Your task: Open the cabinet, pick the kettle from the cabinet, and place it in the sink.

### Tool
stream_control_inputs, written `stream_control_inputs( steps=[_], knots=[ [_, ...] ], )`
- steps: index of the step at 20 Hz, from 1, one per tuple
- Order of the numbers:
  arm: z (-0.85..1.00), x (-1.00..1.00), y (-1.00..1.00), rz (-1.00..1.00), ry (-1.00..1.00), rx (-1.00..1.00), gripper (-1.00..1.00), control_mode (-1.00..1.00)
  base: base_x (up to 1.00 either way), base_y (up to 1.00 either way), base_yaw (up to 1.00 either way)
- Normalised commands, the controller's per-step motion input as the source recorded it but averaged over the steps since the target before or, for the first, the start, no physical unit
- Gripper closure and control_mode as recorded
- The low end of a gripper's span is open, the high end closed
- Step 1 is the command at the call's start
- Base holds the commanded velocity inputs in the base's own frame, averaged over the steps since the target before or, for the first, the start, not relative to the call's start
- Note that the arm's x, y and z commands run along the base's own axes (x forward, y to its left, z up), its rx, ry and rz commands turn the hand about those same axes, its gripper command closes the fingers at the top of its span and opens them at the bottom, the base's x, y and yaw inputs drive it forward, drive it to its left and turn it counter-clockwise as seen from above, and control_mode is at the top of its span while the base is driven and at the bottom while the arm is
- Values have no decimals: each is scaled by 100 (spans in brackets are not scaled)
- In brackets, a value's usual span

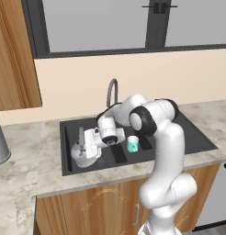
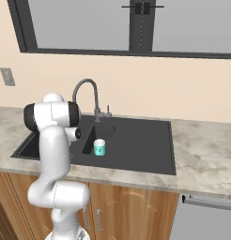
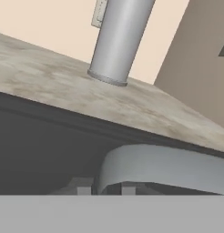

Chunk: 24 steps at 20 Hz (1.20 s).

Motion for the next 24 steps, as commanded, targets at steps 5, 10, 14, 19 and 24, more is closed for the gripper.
stream_control_inputs(
  steps=[5,10,14,19,24],
  knots=[
    [-15,22,10,0,-10,0,100,-100,0,0,0],
    [-22,11,0,0,-8,0,100,-100,0,0,0],
    [-31,0,-17,0,-5,0,100,-100,0,0,0],
    [-31,-2,-28,0,-2,0,100,-100,0,0,0],
    [-26,-1,-32,0,0,0,100,-100,0,0,0]
  ],
)
